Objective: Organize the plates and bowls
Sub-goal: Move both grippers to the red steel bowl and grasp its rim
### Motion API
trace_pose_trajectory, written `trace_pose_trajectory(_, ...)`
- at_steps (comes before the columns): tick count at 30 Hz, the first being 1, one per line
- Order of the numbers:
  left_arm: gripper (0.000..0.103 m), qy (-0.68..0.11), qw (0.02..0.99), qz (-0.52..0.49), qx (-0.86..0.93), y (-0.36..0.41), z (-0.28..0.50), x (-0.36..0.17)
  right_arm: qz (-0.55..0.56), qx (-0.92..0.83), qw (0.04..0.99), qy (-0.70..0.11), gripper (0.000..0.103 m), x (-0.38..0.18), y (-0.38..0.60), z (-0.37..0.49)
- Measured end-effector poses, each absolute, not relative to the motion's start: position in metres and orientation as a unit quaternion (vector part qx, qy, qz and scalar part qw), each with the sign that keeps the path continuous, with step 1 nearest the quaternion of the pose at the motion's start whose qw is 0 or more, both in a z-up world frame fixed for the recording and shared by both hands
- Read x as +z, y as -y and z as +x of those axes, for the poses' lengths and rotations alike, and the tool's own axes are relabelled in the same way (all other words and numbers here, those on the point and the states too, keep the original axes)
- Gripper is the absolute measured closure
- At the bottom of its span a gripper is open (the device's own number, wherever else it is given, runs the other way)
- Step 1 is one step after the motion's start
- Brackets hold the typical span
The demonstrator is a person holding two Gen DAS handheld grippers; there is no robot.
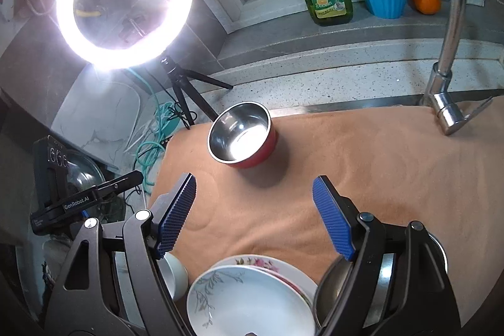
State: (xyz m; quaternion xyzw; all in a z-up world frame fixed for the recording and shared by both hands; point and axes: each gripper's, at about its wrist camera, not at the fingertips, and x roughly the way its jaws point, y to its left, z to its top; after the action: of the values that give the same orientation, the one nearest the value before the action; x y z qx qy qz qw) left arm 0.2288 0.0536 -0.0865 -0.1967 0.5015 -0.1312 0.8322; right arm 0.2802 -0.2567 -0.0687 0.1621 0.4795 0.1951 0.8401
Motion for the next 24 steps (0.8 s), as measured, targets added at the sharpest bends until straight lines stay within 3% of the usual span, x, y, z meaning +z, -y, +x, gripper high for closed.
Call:
trace_pose_trajectory(12, 0.066, -0.535, 0.810, -0.198, -0.139, -0.037, 0.292, -0.120, 0.169, 0.188, 0.816, -0.520, 0.026, -0.111, 0.234, 0.337)
trace_pose_trajectory(24, 0.066, -0.556, 0.794, -0.209, -0.128, -0.037, 0.325, -0.146, 0.197, 0.179, 0.784, -0.562, 0.048, -0.155, 0.223, 0.379)
